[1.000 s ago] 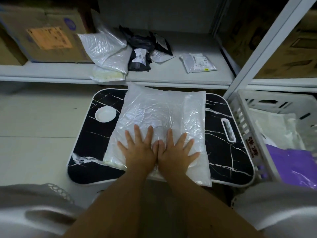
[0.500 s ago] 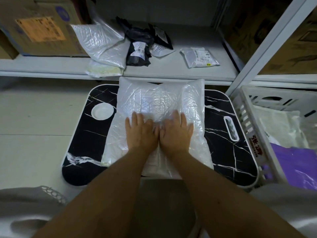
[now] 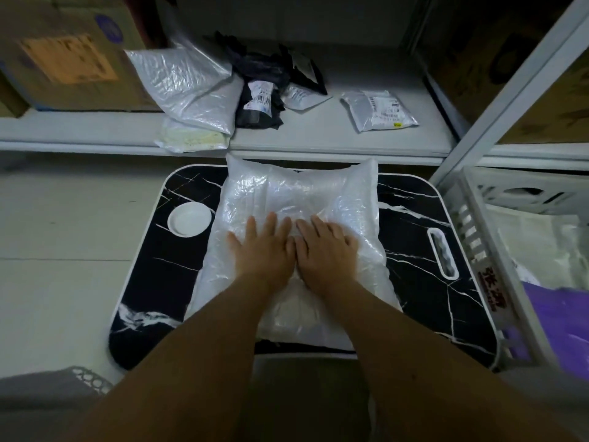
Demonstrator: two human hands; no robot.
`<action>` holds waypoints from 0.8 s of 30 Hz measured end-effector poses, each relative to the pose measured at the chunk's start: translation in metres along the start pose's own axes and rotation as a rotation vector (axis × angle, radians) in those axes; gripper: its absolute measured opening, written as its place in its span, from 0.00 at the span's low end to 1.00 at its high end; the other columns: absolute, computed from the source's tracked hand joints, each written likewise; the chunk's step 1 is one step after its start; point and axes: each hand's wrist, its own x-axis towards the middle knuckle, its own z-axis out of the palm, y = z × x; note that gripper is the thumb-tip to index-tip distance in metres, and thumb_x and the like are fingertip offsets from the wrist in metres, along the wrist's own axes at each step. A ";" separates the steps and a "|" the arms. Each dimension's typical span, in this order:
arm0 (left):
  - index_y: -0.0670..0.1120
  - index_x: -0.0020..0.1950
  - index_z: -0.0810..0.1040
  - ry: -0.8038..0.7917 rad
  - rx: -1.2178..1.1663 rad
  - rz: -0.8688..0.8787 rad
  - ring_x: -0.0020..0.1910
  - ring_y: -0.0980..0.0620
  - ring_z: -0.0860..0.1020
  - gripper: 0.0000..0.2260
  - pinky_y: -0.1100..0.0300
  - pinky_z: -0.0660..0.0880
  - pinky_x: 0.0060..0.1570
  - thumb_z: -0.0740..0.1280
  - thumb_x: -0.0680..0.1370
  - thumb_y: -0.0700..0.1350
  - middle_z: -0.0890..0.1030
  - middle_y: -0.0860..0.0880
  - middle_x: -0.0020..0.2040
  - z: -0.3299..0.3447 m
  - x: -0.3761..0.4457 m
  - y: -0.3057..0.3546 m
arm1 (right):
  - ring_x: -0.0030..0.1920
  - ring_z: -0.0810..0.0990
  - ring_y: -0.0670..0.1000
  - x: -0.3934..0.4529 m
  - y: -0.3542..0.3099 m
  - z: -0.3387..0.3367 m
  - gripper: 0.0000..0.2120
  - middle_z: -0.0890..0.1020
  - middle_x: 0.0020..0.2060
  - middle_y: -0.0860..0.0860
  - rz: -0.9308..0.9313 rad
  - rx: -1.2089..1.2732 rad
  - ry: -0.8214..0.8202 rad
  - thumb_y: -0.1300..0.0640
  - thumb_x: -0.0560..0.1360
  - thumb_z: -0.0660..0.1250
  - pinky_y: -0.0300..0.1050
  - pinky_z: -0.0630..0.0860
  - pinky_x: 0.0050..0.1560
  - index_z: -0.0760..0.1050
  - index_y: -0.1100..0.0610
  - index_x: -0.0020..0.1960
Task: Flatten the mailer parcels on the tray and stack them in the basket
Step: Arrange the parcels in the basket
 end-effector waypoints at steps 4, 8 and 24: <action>0.48 0.56 0.75 0.265 0.042 -0.039 0.56 0.45 0.75 0.18 0.43 0.64 0.64 0.48 0.80 0.53 0.80 0.48 0.55 -0.024 0.019 0.008 | 0.46 0.79 0.56 0.023 -0.009 -0.007 0.14 0.82 0.44 0.51 -0.038 -0.020 0.161 0.47 0.78 0.57 0.58 0.68 0.55 0.80 0.50 0.48; 0.50 0.69 0.62 0.247 0.130 -0.081 0.72 0.39 0.59 0.20 0.36 0.52 0.71 0.49 0.80 0.57 0.64 0.41 0.69 -0.025 0.038 0.004 | 0.72 0.61 0.59 0.048 -0.004 -0.009 0.18 0.71 0.66 0.54 -0.034 -0.080 -0.003 0.43 0.76 0.55 0.72 0.49 0.69 0.74 0.48 0.60; 0.47 0.78 0.43 0.019 -0.056 -0.243 0.76 0.40 0.39 0.38 0.34 0.43 0.71 0.40 0.76 0.69 0.41 0.43 0.78 -0.004 0.062 -0.009 | 0.77 0.39 0.60 0.059 0.014 0.002 0.40 0.44 0.79 0.55 0.208 -0.041 -0.341 0.26 0.73 0.42 0.69 0.41 0.72 0.45 0.47 0.79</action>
